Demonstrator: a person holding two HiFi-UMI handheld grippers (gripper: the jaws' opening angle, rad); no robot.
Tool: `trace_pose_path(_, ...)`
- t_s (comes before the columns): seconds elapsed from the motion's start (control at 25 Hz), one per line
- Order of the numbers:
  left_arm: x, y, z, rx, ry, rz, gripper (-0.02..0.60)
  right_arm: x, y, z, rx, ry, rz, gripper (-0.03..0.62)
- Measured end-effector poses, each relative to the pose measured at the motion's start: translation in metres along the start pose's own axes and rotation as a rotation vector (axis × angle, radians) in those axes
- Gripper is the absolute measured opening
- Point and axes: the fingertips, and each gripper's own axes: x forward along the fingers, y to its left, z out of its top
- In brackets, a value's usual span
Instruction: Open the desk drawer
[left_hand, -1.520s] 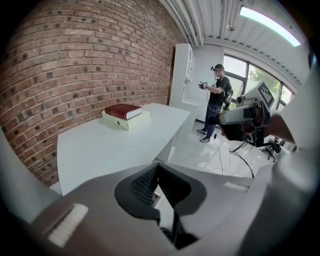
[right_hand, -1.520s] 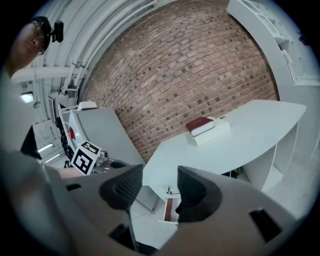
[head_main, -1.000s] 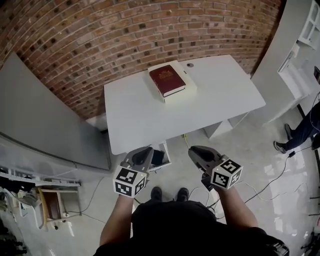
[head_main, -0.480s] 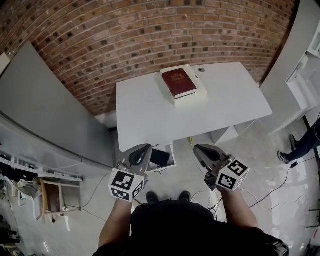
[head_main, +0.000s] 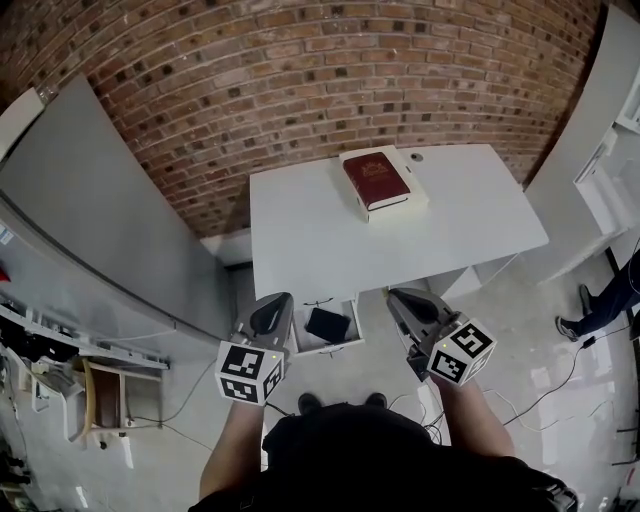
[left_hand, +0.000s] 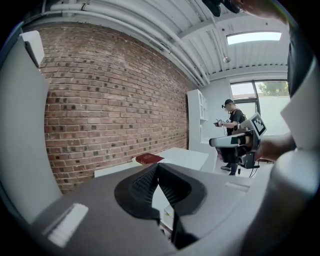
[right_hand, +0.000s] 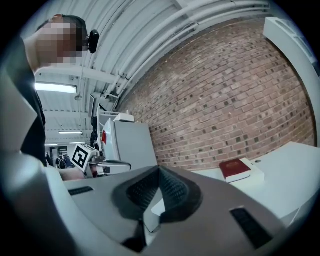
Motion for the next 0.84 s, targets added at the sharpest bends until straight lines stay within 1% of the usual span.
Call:
trace_pose_path(0.36, -0.003, 0.021, -0.001, -0.036, 0.006, 0.022, 0.012, 0.001, 0.005, 0.0, -0.008, 0.021, -0.033, 0.012)
trace_pose_path(0.84, 0.002, 0.015, -0.014, -0.051, 0.033, 0.01, 0.012, 0.0, 0.006, -0.01, -0.004, 0.026, -0.03, 0.012)
